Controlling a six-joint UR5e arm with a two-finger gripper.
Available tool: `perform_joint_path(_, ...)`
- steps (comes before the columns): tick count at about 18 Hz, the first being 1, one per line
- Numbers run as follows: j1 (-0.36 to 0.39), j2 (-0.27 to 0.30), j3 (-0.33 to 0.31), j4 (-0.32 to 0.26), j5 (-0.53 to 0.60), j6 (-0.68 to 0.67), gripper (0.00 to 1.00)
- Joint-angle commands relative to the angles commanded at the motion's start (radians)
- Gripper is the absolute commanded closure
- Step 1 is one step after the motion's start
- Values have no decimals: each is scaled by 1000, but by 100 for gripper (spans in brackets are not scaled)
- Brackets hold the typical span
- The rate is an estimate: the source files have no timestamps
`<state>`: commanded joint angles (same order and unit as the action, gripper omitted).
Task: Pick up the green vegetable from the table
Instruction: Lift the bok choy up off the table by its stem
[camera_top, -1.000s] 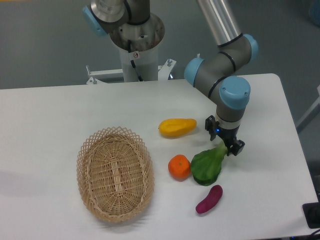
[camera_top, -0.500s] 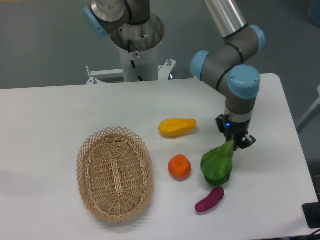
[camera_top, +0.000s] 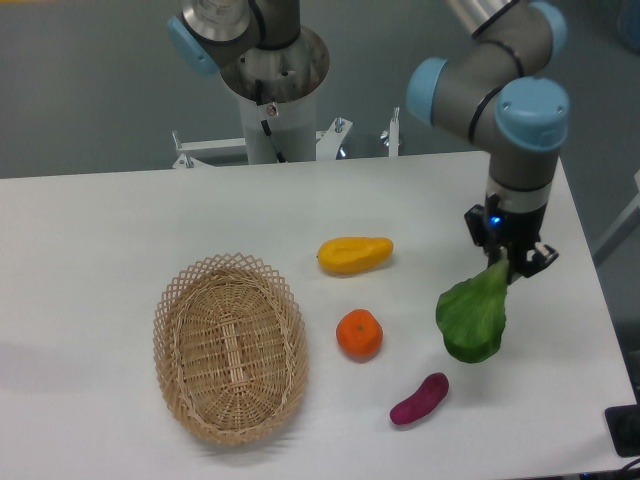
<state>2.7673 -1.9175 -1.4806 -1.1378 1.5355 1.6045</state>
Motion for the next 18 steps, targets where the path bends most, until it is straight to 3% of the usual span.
perform_joint_path(3, 23, 8, 74, -103, -2, 46, 61)
perform_joint_path(5, 37, 8, 92, -138, -2, 75, 61)
perform_joint_path(18, 66, 31, 86, -142, -5, 129, 61)
